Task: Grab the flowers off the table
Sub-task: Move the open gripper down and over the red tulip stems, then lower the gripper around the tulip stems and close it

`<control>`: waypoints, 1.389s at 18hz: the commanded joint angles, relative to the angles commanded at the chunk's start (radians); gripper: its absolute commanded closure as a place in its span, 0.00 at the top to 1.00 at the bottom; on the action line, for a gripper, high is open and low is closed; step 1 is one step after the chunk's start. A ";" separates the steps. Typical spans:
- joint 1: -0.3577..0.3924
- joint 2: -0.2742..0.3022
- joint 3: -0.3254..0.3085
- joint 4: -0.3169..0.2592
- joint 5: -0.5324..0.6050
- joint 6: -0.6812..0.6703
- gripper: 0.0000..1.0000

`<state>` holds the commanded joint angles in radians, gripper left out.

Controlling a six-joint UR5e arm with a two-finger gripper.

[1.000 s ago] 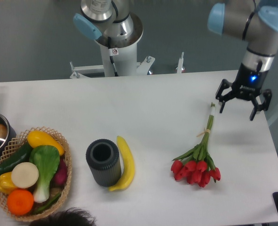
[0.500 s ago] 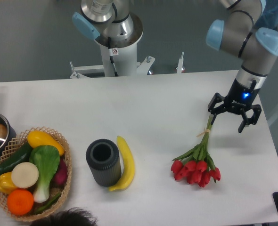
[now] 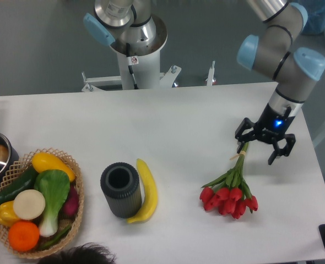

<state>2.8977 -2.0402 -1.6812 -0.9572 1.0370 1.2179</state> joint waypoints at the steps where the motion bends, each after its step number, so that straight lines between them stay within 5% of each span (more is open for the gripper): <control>1: 0.002 0.000 -0.003 0.002 0.000 0.002 1.00; 25: -0.028 -0.113 0.020 0.028 0.018 0.066 1.00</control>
<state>2.8701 -2.1537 -1.6613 -0.9296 1.0554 1.2839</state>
